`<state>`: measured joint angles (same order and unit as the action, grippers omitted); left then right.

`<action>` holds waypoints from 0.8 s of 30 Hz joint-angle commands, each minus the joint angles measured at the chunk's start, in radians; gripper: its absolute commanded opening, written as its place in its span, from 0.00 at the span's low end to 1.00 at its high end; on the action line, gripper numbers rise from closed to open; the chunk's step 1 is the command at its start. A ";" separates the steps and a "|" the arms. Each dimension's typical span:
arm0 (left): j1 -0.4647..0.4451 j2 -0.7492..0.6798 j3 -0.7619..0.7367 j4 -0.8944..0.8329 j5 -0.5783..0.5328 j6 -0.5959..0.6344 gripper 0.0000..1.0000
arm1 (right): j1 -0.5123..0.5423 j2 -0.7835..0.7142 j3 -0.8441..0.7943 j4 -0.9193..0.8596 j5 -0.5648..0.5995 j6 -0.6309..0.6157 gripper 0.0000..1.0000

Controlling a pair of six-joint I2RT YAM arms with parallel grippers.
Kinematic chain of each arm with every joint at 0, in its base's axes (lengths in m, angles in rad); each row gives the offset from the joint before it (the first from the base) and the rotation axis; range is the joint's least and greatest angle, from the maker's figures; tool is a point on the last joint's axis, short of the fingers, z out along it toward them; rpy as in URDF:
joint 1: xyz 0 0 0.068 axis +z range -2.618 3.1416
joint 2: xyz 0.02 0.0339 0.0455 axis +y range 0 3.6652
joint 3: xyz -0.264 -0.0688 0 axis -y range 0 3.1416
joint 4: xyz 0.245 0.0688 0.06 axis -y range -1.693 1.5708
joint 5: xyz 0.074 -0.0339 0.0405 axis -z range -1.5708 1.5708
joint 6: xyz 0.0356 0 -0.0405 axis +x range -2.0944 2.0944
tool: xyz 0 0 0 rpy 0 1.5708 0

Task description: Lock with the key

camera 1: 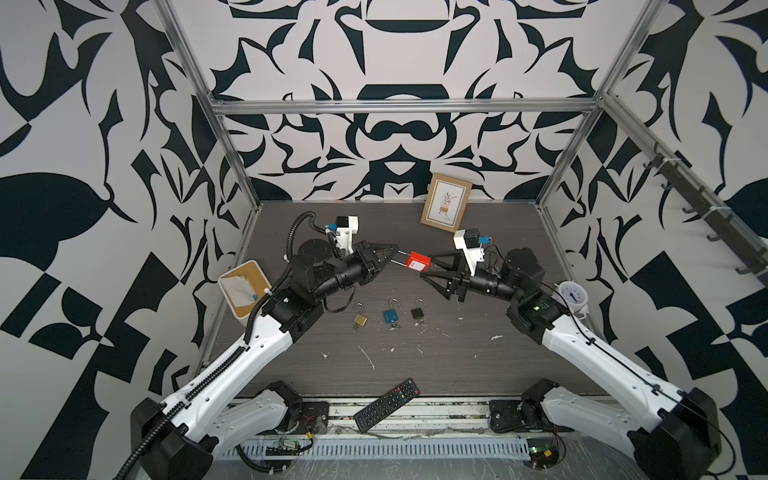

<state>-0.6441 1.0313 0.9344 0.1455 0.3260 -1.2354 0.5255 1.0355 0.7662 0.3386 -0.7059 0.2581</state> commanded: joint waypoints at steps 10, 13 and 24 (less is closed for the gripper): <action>0.004 0.030 -0.045 0.172 0.050 -0.099 0.00 | 0.004 0.040 0.071 0.114 -0.064 0.072 0.57; 0.004 0.030 -0.046 0.177 0.052 -0.100 0.00 | 0.005 0.044 0.077 0.109 -0.066 0.079 0.52; 0.004 0.036 -0.054 0.205 0.058 -0.105 0.00 | 0.007 0.043 0.071 0.090 -0.074 0.087 0.45</action>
<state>-0.6434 1.0676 0.8894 0.2806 0.3660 -1.3224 0.5259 1.0882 0.8047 0.3939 -0.7666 0.3397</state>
